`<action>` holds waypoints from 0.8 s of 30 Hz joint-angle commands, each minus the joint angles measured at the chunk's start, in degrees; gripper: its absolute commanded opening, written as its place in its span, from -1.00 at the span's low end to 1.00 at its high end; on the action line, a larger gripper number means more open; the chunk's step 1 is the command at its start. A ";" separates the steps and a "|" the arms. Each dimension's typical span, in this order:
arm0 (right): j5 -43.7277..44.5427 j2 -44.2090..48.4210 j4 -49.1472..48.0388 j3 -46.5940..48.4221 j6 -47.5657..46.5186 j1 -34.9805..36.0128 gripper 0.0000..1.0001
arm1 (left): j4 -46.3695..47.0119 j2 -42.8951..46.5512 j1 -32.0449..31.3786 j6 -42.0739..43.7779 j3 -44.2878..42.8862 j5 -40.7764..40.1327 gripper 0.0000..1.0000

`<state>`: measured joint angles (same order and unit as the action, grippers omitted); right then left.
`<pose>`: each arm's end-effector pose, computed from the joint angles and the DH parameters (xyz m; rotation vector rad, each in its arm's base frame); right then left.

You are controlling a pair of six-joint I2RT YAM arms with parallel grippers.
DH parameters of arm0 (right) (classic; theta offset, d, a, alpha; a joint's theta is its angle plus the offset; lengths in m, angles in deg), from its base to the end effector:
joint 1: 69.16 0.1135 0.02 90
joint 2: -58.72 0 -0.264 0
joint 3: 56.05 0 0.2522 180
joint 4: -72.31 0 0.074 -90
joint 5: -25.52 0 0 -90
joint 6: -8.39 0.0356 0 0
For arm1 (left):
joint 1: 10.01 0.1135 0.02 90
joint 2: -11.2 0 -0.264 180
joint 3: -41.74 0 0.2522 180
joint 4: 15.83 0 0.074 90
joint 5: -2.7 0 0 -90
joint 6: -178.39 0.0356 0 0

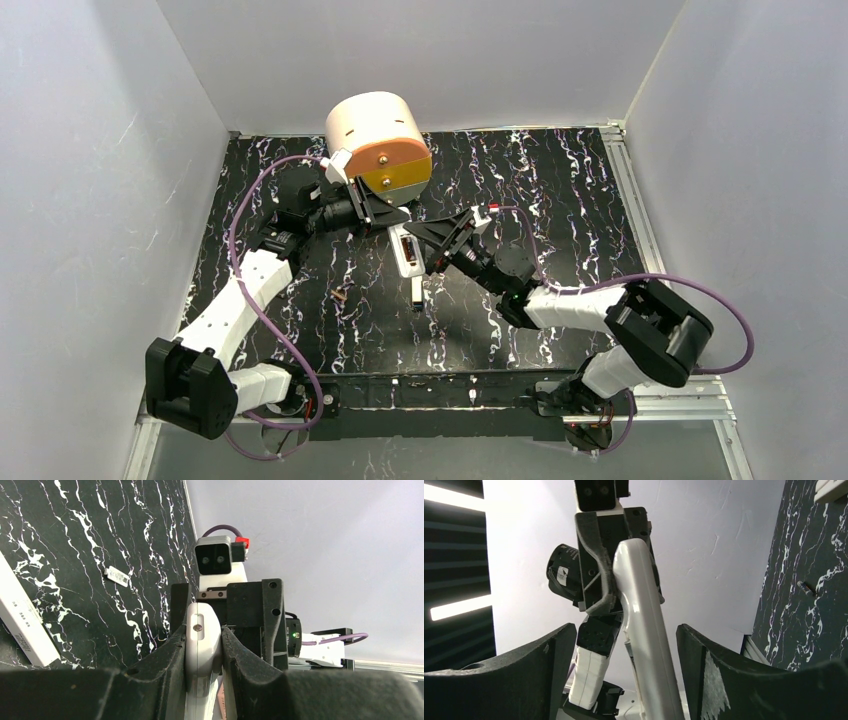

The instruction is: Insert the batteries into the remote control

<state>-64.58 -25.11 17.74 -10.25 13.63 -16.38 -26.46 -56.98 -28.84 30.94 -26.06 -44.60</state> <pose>0.1786 0.2352 0.2518 0.5971 1.5422 2.1309 0.2500 -0.1108 0.3378 -0.0510 2.0114 -1.5636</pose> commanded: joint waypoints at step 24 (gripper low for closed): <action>-5.18 6.41 7.88 -0.74 -15.15 -2.30 -0.37 | 0.40 0.46 0.11 0.70 -1.13 1.60 -1.00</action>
<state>-69.14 -20.37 23.61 -13.07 1.63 -18.53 -26.72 -57.59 -28.88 30.94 -26.06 -44.43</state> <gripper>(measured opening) 0.371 0.236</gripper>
